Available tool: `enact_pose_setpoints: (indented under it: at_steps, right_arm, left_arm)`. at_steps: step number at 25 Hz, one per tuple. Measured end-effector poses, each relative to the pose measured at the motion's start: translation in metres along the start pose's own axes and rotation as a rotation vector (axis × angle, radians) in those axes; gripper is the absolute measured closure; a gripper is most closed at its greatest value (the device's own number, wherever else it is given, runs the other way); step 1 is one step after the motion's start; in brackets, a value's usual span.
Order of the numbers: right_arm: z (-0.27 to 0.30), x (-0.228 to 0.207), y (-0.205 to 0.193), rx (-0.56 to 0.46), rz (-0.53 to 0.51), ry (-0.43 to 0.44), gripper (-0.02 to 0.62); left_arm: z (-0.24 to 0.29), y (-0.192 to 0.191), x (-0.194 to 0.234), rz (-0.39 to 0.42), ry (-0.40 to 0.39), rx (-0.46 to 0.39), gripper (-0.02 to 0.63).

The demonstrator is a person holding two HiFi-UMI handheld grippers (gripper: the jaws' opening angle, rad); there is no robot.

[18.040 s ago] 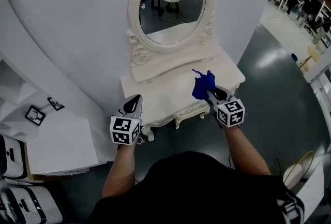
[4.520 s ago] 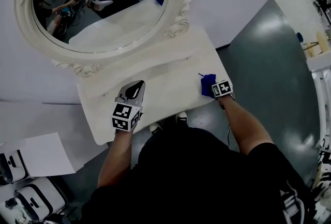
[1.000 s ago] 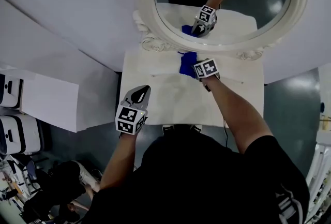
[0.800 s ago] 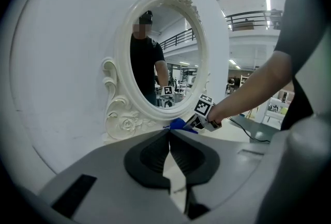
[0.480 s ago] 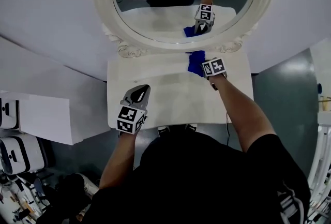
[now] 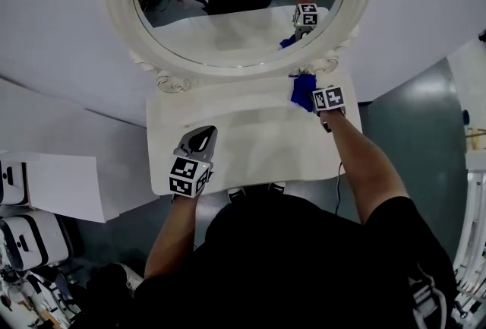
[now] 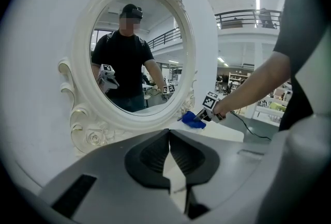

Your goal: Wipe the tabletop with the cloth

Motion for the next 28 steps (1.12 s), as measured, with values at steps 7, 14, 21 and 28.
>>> enact_pose_setpoints:
  at_steps: [7,14,21,28]
  right_arm:
    - [-0.022,-0.047,-0.024,-0.004,0.065,-0.056,0.535]
    - [-0.033,-0.058,-0.032,-0.009,0.086,-0.088,0.535]
    - [-0.032,-0.059,-0.03,0.01,0.103,-0.095,0.535]
    - [-0.043,-0.034,-0.019,-0.065,0.079,-0.103,0.535]
  left_arm:
    - [0.018,0.002,-0.012,0.003,-0.025,0.01,0.594]
    - [0.024,0.007,-0.019,0.007,-0.045,0.01,0.594]
    - [0.021,0.01,-0.017,0.009,-0.043,0.008,0.594]
    - [0.015,0.01,-0.01,0.014,-0.048,0.005,0.594]
Point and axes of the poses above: the fingertips, and each gripper's own axes: z forward along the fingers, x to its left, y out of its top, the point moved 6 cm from there along -z, backward along the fingers, and after that the axes turned 8 degrees about -z, right-handed, at the moved point
